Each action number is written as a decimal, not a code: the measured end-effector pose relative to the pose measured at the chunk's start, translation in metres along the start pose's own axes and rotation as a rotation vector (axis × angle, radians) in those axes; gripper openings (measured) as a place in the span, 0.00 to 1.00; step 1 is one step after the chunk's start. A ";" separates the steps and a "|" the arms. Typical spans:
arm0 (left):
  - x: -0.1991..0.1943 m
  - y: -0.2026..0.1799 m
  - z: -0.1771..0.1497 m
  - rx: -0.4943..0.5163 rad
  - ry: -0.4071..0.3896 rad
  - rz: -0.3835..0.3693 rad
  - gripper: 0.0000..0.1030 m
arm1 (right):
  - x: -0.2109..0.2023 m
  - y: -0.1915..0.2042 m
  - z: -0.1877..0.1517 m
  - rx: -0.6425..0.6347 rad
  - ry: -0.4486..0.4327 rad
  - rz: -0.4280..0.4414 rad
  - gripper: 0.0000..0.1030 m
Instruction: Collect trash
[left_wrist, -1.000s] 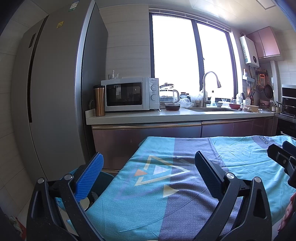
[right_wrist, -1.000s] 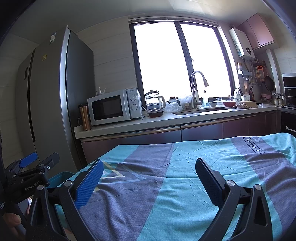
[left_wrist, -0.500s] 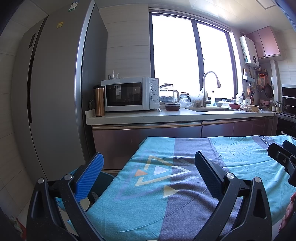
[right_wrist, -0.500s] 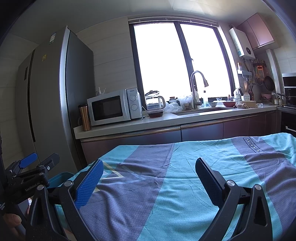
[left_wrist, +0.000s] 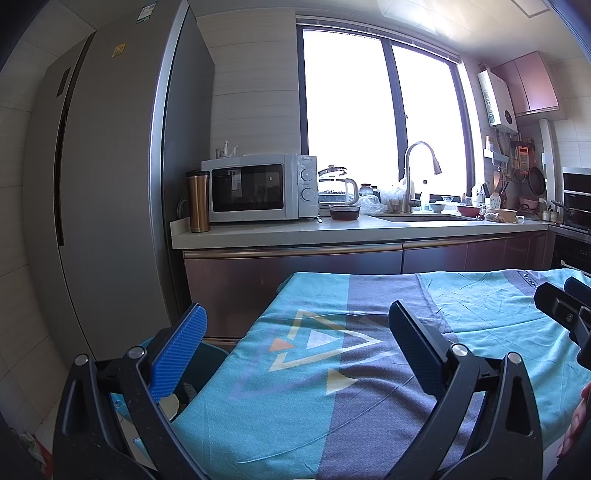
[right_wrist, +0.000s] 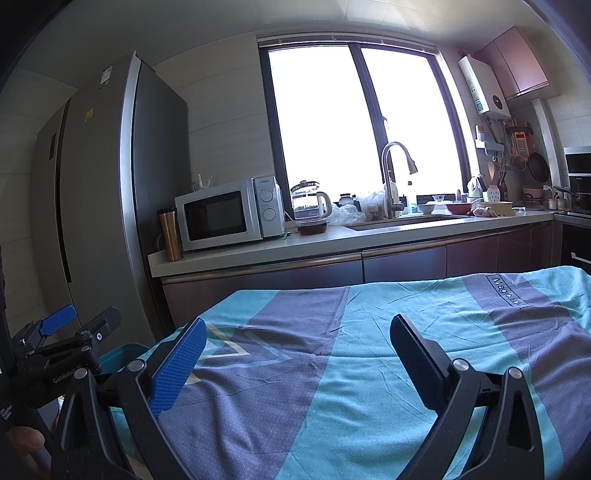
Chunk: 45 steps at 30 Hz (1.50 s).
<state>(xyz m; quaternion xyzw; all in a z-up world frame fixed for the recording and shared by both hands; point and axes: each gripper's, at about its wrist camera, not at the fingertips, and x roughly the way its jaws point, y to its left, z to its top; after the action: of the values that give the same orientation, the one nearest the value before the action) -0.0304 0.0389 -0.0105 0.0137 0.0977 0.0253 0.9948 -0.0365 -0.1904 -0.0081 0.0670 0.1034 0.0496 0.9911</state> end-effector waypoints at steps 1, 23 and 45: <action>0.000 0.000 0.000 -0.001 0.001 -0.002 0.94 | 0.000 0.000 0.000 0.000 -0.001 -0.001 0.93; 0.006 -0.003 -0.001 0.015 0.016 -0.003 0.94 | 0.004 -0.008 -0.002 0.020 0.015 0.000 0.93; 0.010 -0.011 -0.004 0.027 0.025 0.004 0.94 | 0.006 -0.014 -0.004 0.033 0.018 -0.003 0.93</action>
<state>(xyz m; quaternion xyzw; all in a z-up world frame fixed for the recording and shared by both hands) -0.0211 0.0283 -0.0164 0.0271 0.1104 0.0260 0.9932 -0.0308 -0.2031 -0.0154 0.0828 0.1131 0.0469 0.9890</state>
